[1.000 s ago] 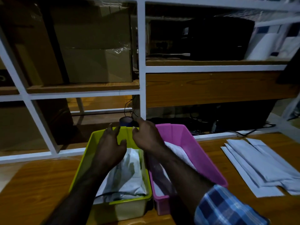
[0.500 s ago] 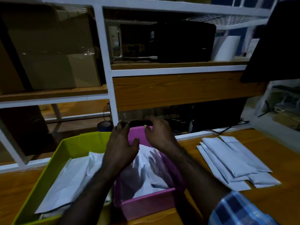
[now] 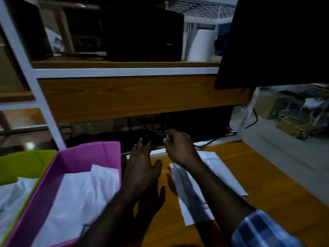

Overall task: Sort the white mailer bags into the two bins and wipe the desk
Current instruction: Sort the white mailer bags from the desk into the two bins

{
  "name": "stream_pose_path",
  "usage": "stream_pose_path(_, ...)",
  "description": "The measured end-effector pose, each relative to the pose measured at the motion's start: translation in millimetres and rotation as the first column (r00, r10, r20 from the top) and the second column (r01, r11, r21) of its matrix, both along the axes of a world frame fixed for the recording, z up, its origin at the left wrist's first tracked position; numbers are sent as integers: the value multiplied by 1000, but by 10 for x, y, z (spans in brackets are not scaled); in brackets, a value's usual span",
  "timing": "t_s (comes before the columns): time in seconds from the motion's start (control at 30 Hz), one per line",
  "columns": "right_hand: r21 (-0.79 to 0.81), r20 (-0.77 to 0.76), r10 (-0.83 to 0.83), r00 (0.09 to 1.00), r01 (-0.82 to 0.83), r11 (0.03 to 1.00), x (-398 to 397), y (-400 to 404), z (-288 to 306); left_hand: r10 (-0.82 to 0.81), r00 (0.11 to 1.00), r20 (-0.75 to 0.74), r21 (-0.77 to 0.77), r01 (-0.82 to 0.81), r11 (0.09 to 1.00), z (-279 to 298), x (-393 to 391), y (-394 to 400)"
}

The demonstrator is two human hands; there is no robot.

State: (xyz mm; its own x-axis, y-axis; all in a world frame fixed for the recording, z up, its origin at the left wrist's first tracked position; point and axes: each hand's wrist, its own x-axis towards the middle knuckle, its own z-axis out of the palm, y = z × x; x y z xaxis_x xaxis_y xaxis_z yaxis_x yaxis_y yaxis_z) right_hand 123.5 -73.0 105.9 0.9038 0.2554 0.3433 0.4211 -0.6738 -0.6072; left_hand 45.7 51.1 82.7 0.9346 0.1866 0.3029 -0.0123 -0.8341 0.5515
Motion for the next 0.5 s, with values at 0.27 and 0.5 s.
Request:
stream_pose_path(0.27, -25, -80, -104, 991, 103, 994, 555, -920, -287, -24, 996, -90, 5, 24, 1000, -315, 599, -894)
stream_pose_path(0.5, -87, -137, -161, 977, 150, 985, 852, -1449, -645, -35, 974, -222, 40, 45, 998, -673, 946, -1380)
